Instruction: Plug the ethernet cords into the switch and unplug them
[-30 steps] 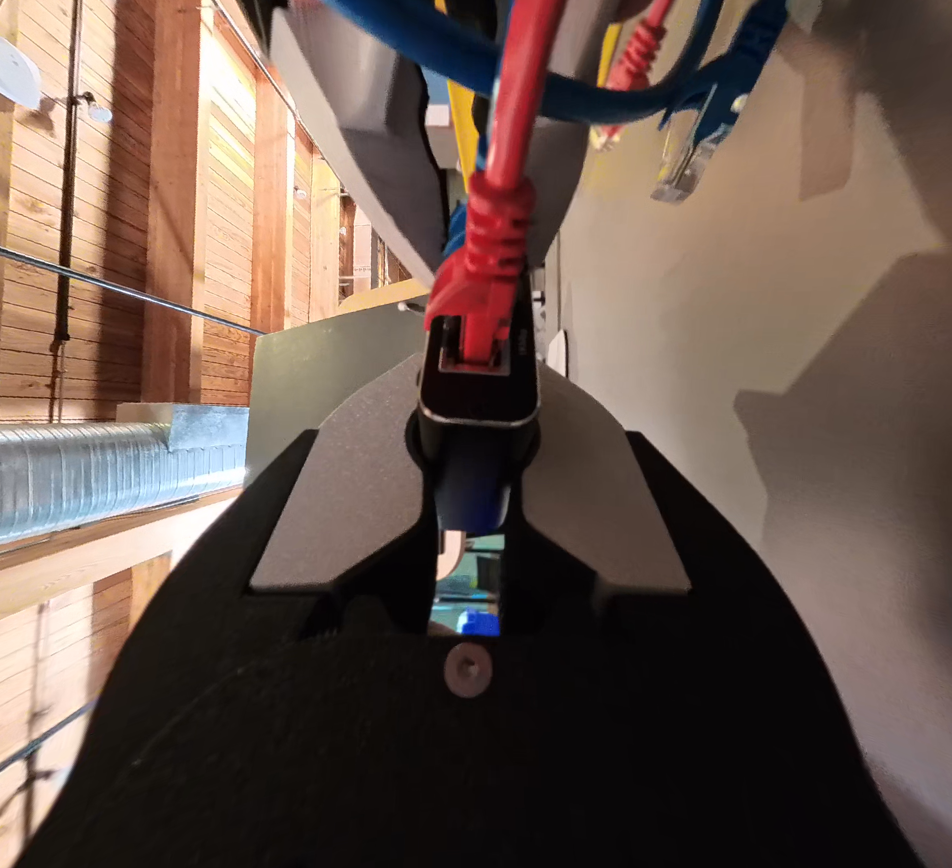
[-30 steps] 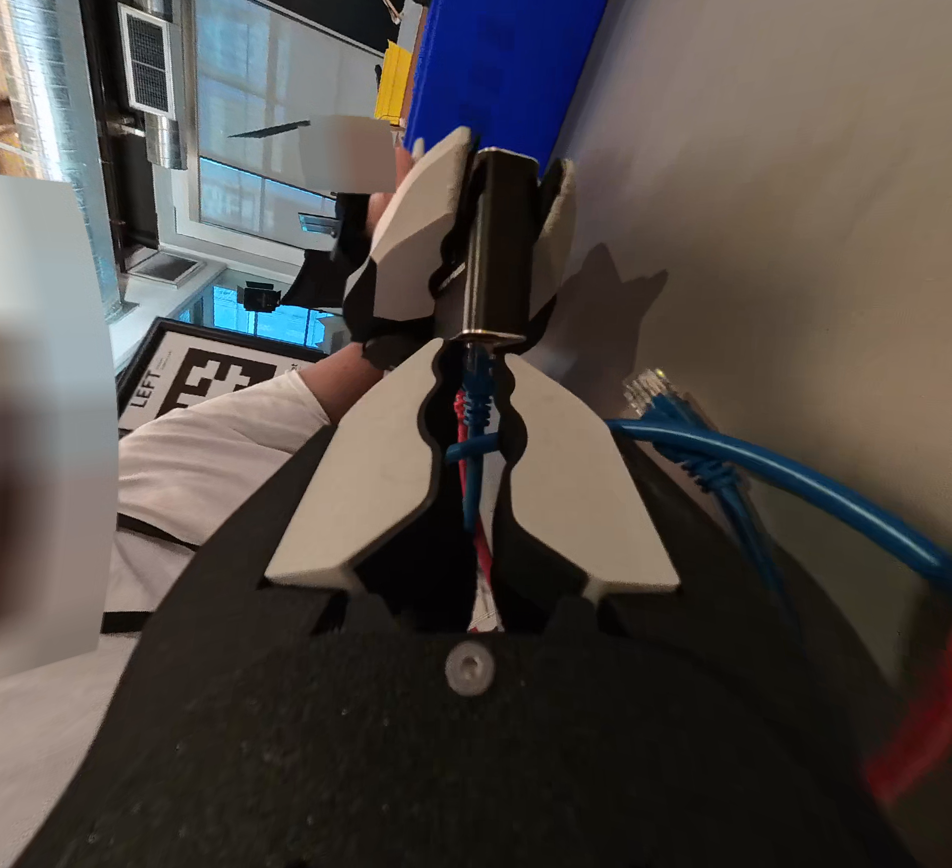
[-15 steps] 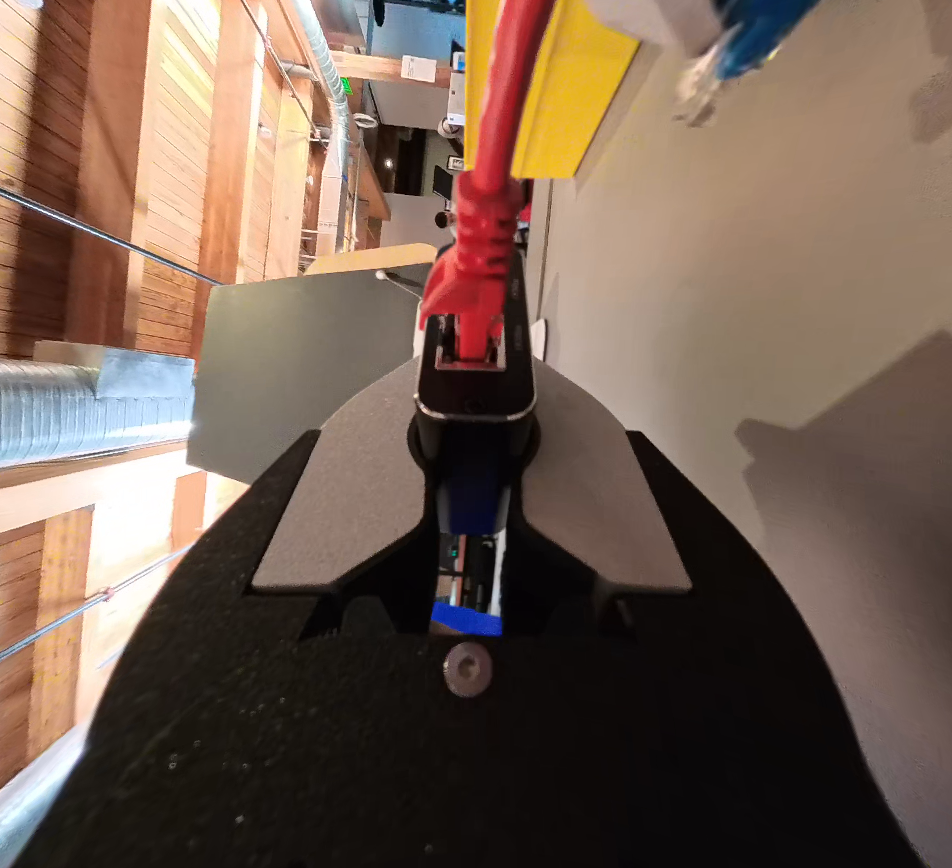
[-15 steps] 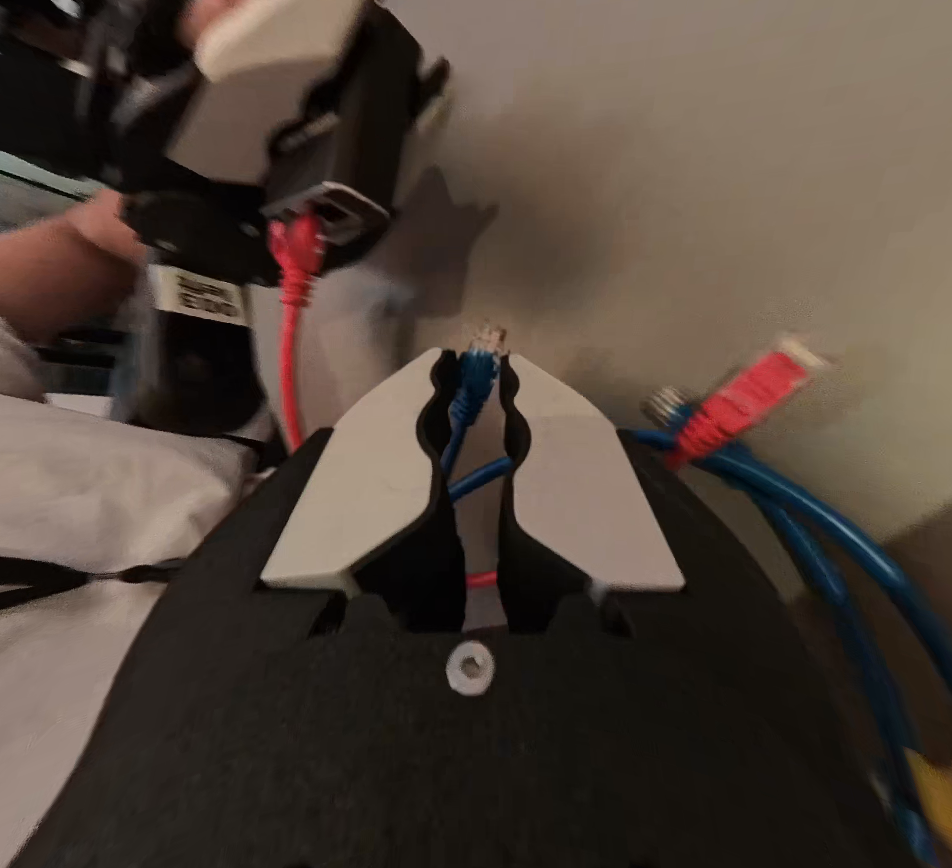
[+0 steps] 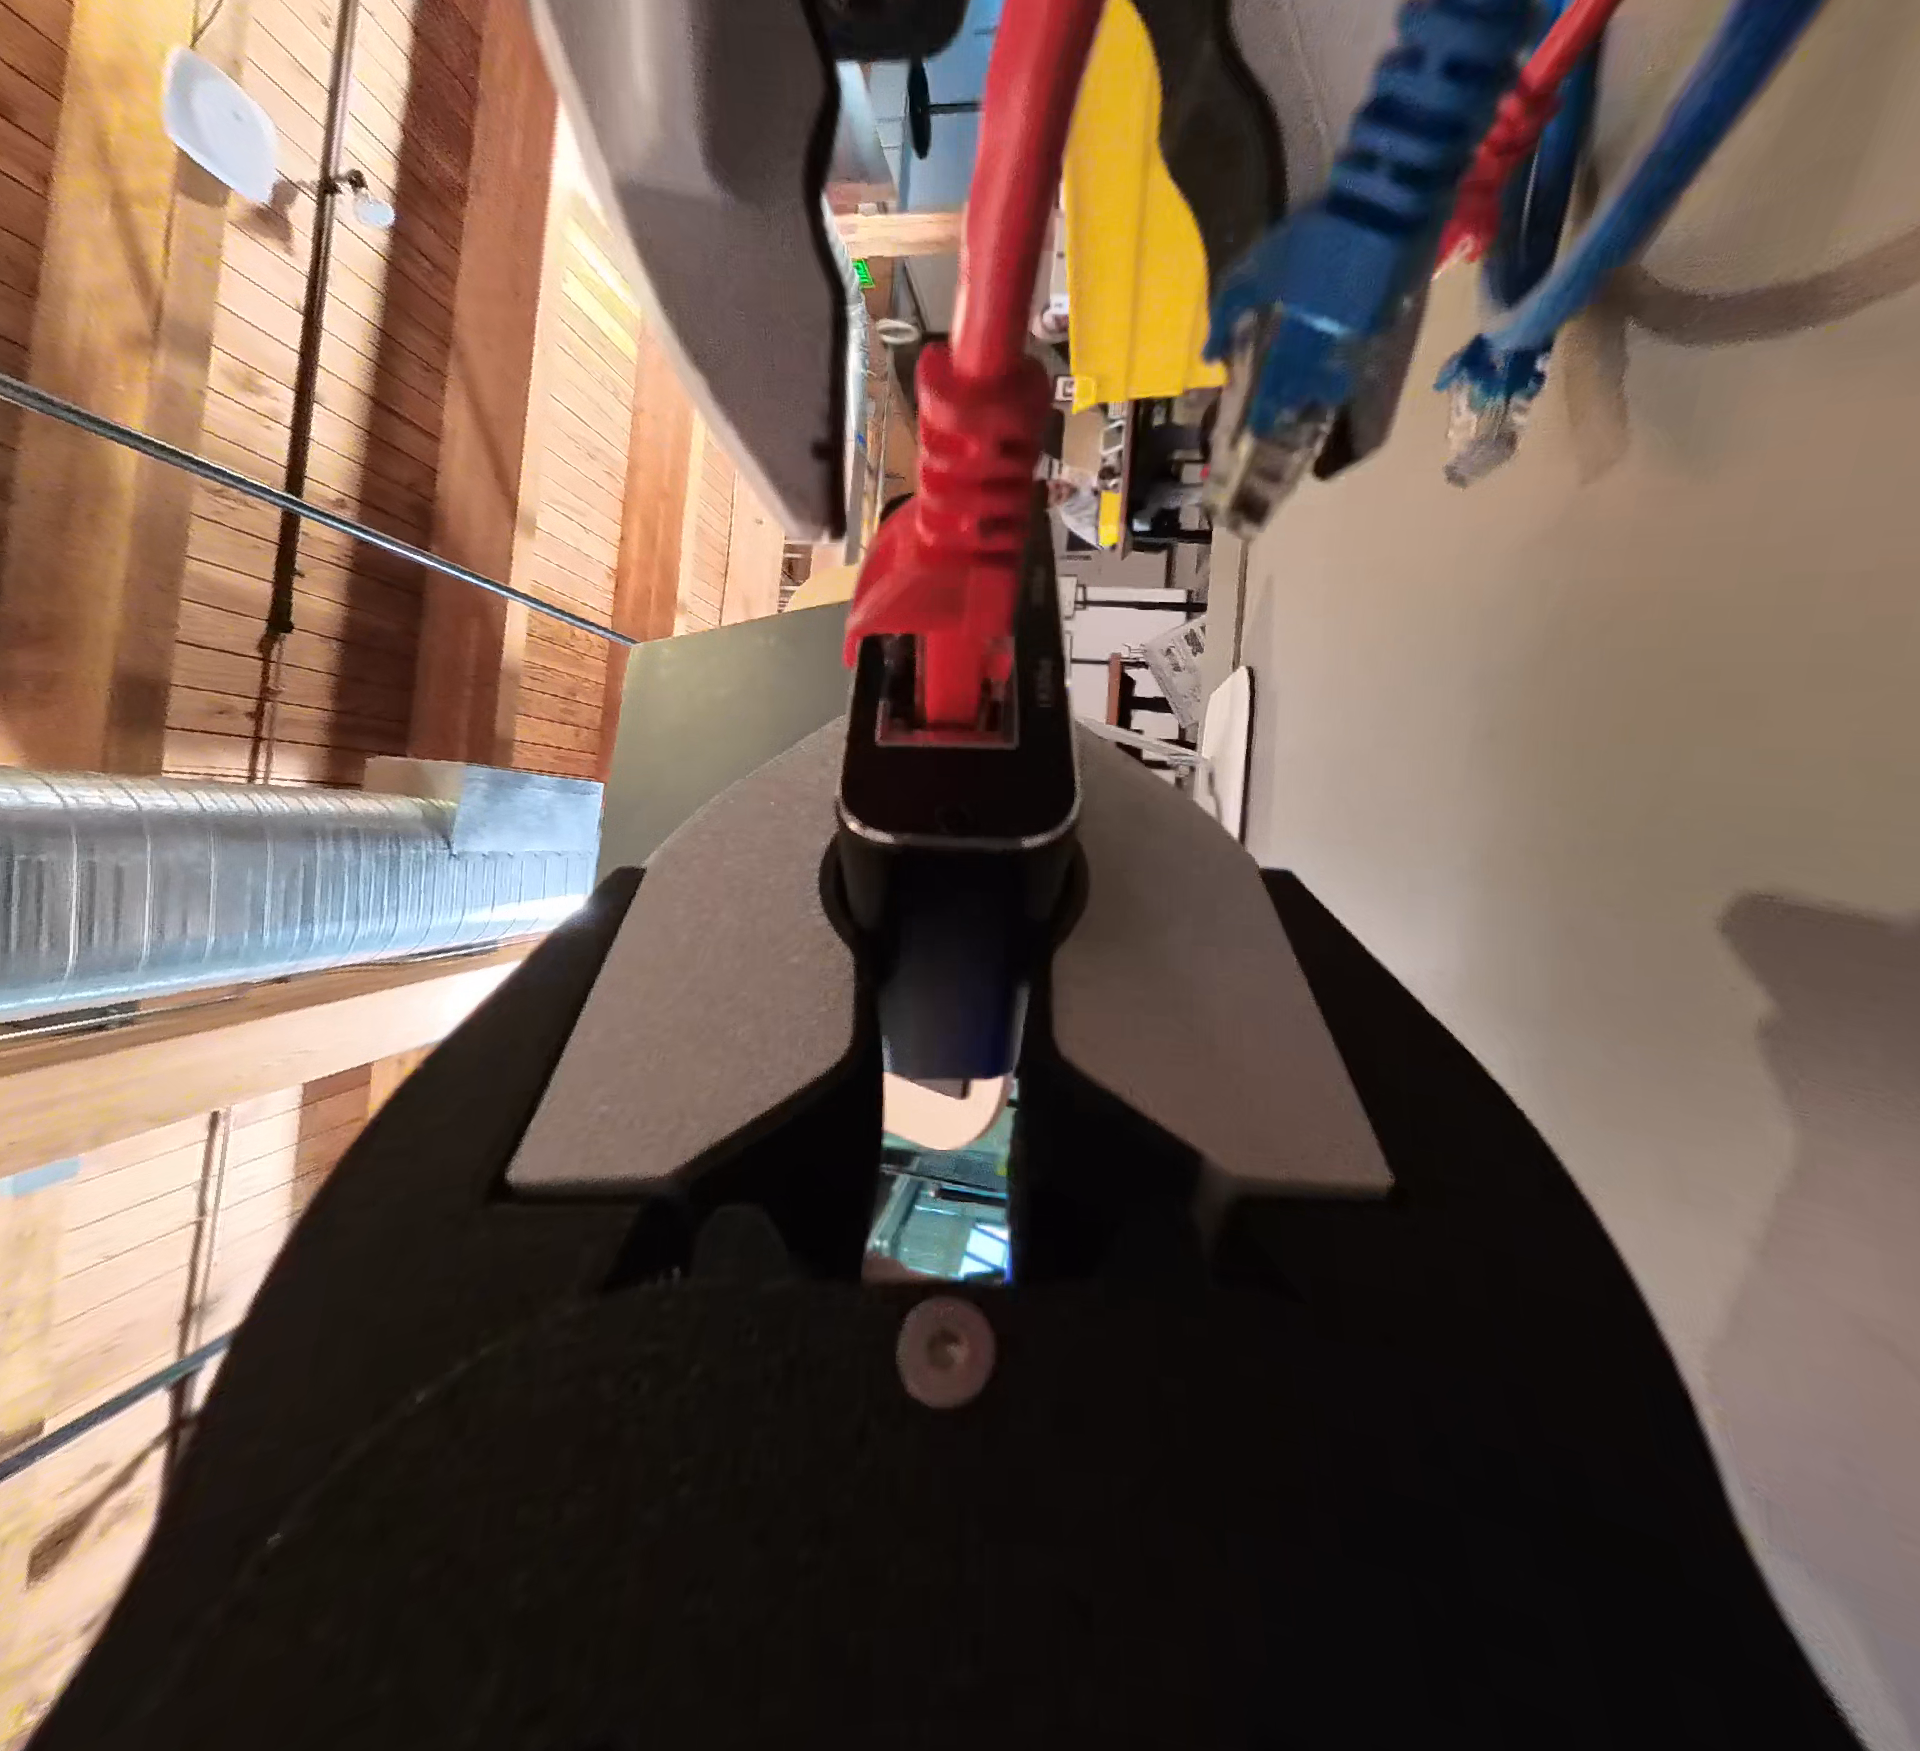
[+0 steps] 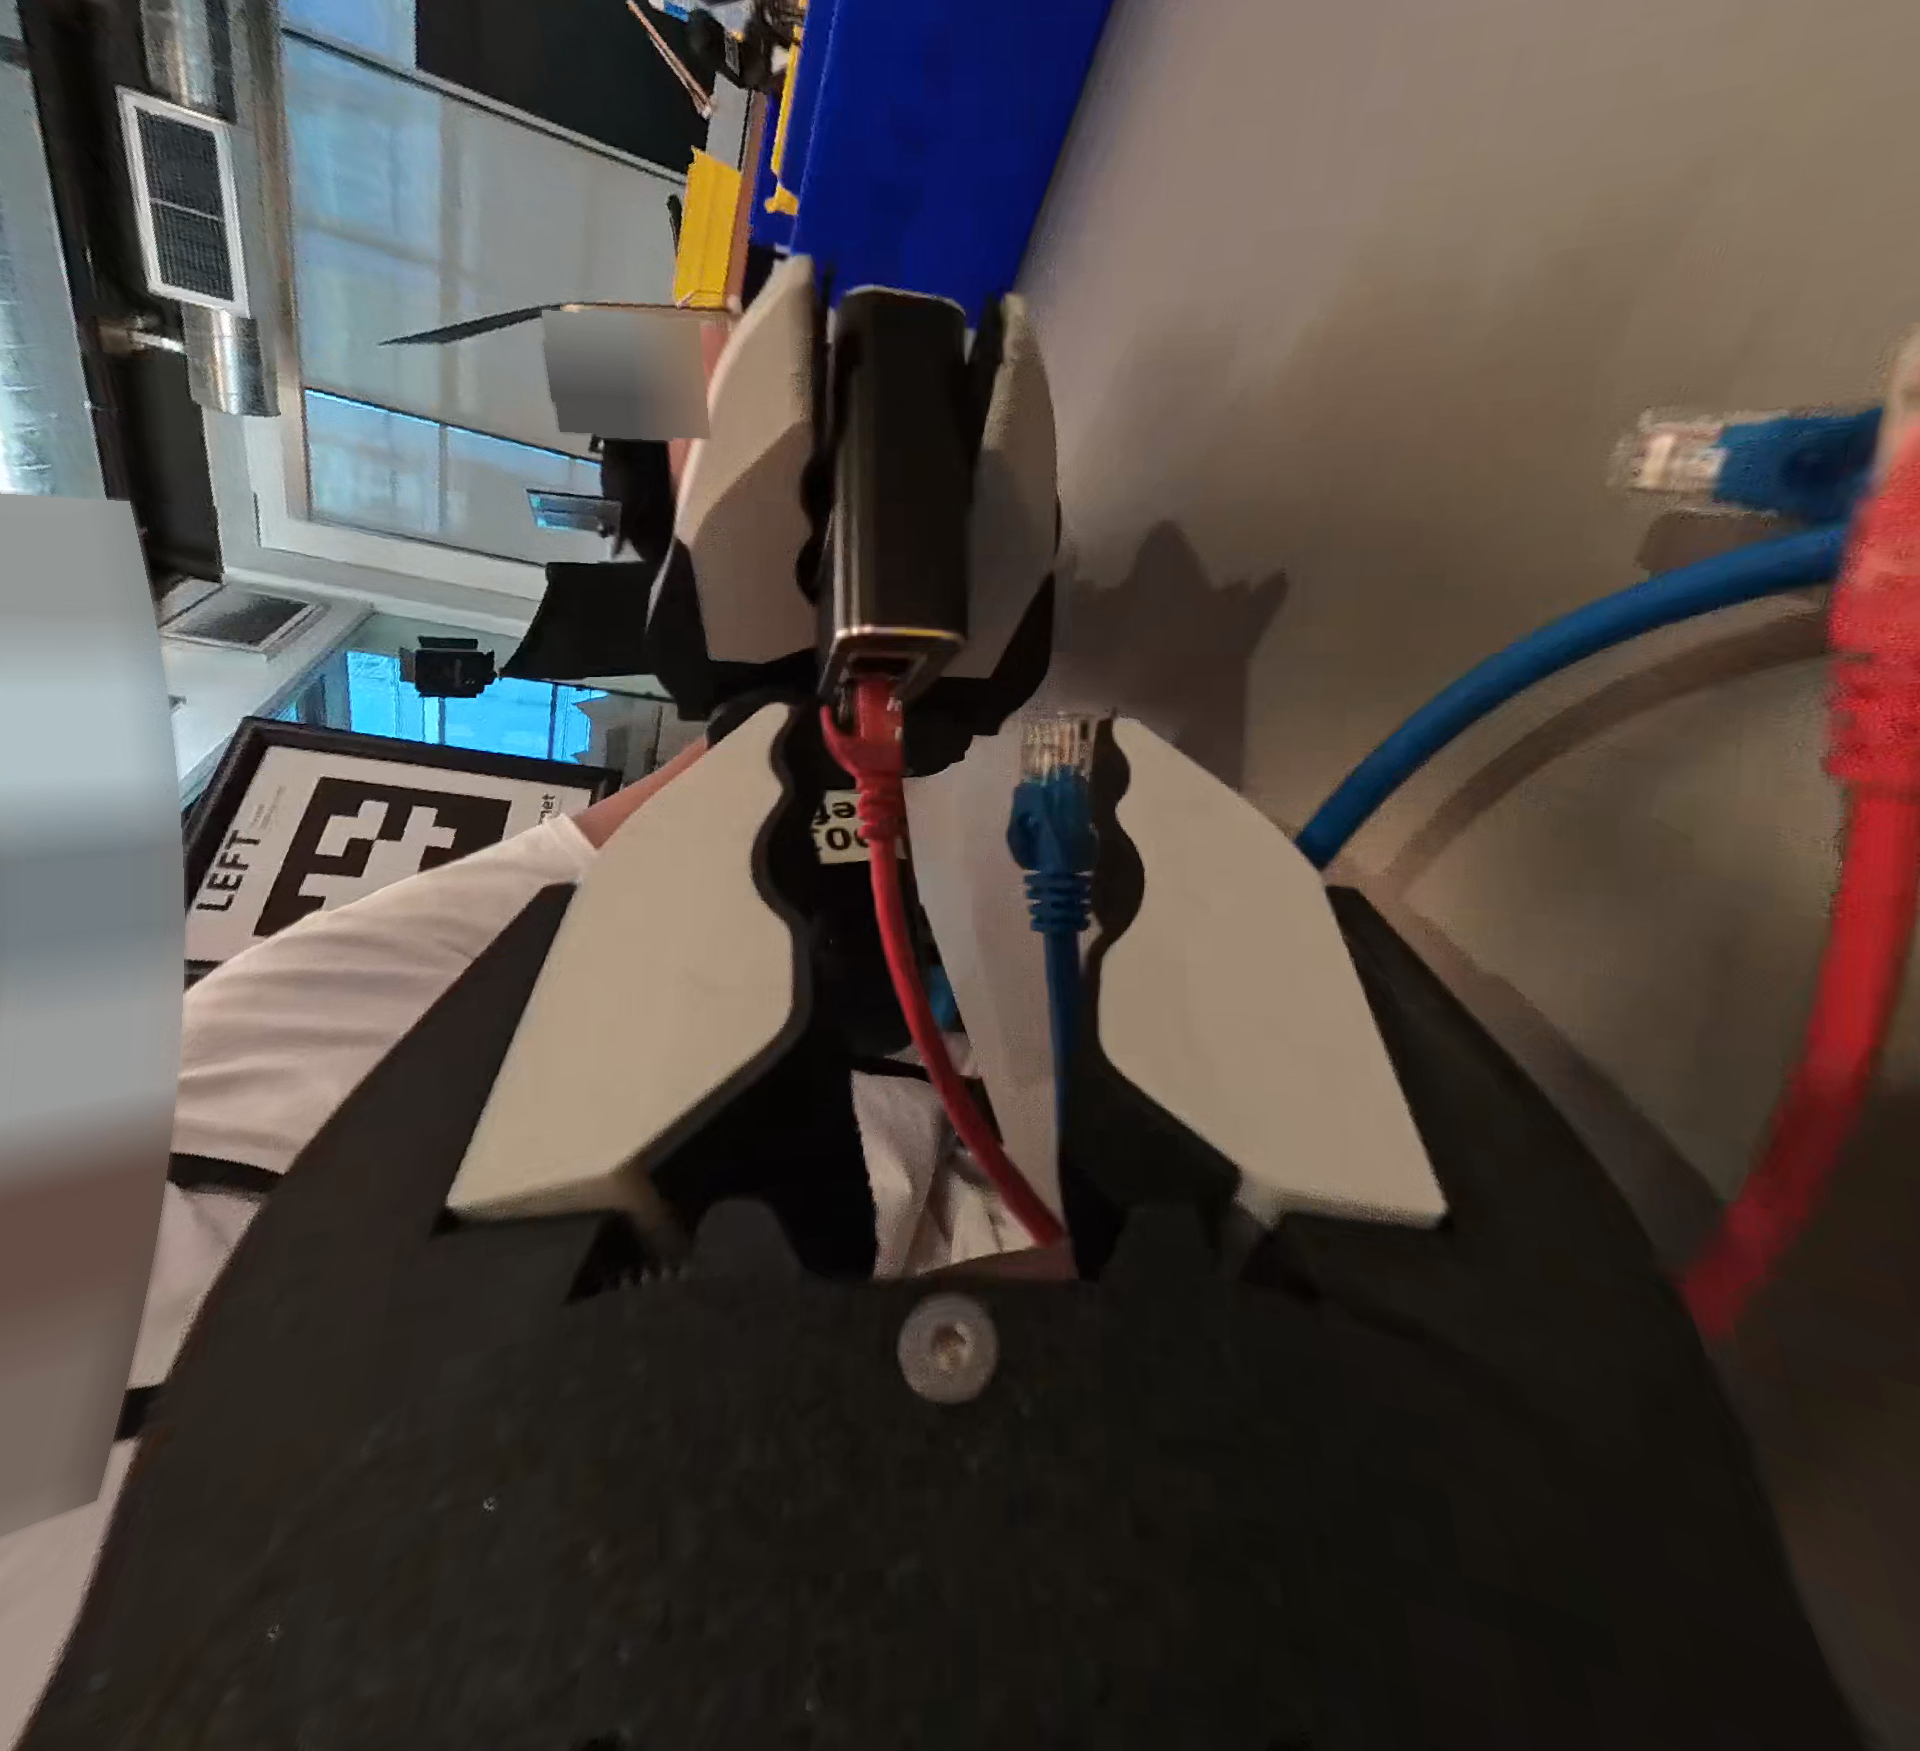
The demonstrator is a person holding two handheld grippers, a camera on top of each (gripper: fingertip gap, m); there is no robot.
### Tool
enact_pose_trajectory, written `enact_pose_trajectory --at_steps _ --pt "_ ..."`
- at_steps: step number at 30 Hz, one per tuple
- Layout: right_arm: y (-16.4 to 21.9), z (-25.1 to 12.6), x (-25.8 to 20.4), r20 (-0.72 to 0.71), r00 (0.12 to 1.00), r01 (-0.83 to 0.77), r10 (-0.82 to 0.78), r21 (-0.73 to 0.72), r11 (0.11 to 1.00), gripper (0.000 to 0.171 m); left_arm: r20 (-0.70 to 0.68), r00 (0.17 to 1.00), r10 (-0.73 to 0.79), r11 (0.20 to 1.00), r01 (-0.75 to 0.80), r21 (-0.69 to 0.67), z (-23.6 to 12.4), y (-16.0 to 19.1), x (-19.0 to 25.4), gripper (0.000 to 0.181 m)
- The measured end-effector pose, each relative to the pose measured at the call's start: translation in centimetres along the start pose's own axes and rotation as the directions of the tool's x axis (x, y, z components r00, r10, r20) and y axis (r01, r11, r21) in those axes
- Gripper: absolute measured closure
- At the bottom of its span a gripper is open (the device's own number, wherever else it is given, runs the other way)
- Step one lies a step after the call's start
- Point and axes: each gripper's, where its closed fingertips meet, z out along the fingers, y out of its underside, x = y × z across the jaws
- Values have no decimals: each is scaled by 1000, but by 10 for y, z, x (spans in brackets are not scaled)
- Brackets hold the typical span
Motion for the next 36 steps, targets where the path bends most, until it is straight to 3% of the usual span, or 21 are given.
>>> enact_pose_trajectory --at_steps 3,5,14,23,28,33,34,36 --pt "8 10 -8 30 1000 5 -4 -57 998 121 -10 1000 -10 1000 10 -3 0 -1 0 155" --pt "14 14 -1 -24 999 35 -38 -101 994 118 -13 1000 -13 1000 13 0 1 -2 1 155" --pt "5 16 -14 98 994 -37 41 -41 998 144 -32 999 -8 1000 7 -13 1 1 4 155" --pt "7 17 -6 100 995 14 -9 -49 999 149 -16 999 31 999 -31 -32 1 2 3 154" --pt "3 17 -6 183 982 -45 45 -9 999 149 -57 998 -28 999 26 -35 4 4 9 153" --pt "11 7 0 19 983 185 -184 -106 977 146 -117 992 -43 999 44 6 0 -4 21 155" --pt "11 4 3 -36 963 259 -266 -135 956 141 -114 992 -52 999 51 -16 2 1 20 155" --pt "-2 -7 12 -200 867 433 -456 -146 889 113 -98 993 -62 998 58 -37 5 11 16 155"
